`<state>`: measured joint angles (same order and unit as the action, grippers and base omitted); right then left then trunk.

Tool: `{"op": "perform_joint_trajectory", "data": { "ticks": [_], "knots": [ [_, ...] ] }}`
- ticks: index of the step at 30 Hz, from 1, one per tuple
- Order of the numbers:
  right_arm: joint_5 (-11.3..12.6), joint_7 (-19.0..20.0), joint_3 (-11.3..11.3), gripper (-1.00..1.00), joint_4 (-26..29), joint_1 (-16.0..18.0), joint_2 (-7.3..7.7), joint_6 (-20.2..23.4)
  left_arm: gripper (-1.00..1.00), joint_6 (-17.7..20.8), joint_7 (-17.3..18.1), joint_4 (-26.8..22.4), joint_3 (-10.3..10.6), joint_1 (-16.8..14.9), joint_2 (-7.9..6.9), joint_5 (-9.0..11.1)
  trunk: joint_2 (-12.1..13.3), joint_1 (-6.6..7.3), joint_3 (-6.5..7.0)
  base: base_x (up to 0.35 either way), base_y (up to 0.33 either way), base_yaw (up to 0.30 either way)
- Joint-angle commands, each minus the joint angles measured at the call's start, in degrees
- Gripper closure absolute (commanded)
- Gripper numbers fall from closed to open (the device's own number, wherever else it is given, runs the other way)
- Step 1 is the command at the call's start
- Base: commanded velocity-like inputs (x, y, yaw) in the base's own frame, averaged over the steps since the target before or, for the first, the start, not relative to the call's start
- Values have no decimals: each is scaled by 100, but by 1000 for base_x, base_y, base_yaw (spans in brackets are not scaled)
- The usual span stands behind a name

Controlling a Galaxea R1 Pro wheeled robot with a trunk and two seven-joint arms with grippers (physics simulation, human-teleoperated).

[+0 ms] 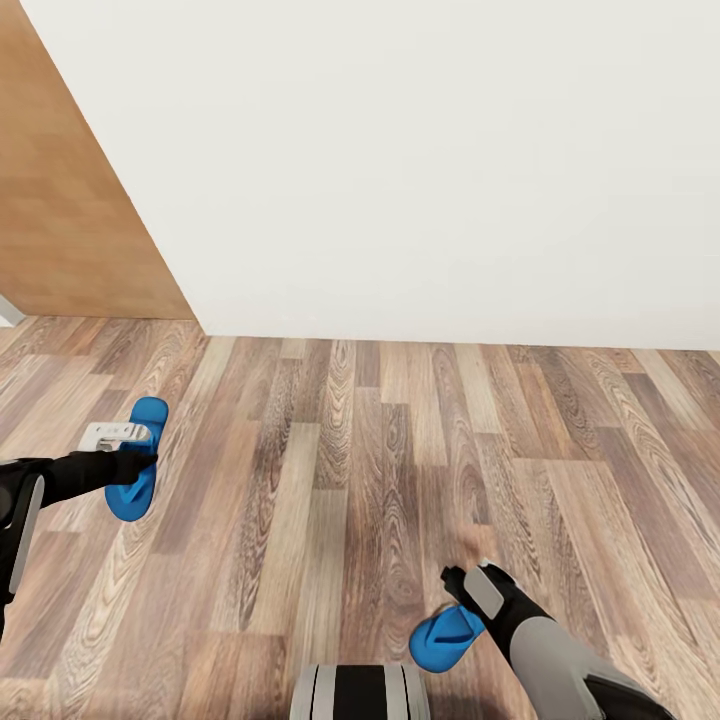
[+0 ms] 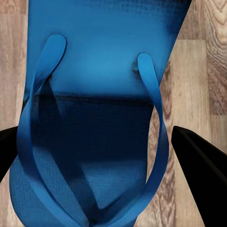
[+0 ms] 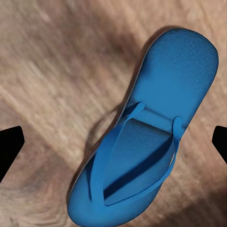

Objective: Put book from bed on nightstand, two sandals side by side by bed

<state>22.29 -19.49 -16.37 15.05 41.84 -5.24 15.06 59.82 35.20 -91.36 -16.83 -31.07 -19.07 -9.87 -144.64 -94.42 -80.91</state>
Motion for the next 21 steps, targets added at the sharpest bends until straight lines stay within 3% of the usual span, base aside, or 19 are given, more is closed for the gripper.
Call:
{"op": "perform_joint_trajectory", "data": {
  "ticks": [1,11,21],
  "knots": [
    [54,-38,13,-100,14,8,-3,23,100,18,66,-5,-5,-4,0,-59,-2,1,-4,0,0,0],
    [56,-38,16,-100,13,50,-45,24,100,18,66,-5,-5,-4,0,-55,-14,-22,-203,0,0,0],
    [57,-39,18,-100,14,81,-47,25,100,18,66,-5,-5,-4,0,-57,-16,-27,-248,0,0,0]
  ]
}}
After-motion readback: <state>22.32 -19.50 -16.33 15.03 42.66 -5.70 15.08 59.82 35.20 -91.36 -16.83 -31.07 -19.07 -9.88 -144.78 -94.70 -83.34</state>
